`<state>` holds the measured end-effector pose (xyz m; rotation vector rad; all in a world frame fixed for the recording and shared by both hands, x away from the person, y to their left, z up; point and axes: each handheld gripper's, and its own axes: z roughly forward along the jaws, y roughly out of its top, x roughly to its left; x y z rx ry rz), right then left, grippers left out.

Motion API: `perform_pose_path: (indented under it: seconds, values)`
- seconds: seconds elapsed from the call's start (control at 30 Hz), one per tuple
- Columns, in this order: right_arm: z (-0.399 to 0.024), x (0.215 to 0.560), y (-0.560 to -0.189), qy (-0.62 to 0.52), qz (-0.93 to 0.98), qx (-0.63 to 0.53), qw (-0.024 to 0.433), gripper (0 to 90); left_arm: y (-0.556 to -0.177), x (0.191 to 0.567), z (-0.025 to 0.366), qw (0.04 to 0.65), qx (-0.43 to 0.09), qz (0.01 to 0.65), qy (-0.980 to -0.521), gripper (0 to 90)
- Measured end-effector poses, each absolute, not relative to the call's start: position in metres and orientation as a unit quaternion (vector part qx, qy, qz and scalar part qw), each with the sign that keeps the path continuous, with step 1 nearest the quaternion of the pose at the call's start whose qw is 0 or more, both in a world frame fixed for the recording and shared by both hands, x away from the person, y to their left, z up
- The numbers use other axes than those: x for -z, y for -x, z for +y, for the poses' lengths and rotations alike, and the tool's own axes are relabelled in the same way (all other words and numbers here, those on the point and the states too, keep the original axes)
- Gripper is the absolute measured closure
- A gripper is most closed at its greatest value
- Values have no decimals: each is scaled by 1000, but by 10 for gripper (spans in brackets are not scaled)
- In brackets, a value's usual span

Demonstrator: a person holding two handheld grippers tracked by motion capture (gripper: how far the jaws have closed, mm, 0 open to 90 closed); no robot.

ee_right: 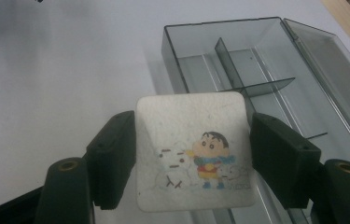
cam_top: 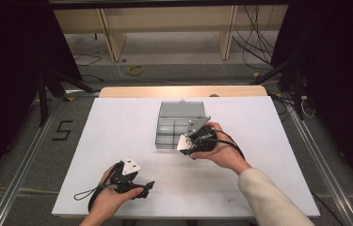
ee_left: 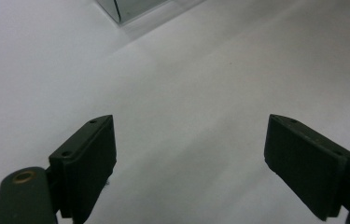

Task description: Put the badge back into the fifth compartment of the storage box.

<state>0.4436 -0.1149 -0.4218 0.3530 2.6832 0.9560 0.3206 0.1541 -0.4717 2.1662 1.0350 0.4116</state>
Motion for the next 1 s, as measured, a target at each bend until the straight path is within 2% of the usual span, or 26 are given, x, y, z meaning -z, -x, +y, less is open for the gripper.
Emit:
perform_pose_path:
  seconds: [1.0]
  values:
    - [-103, 416, -468, -132, 925, -320, 156, 336, -321, 471, 154, 348, -159, 399, -833, 162]
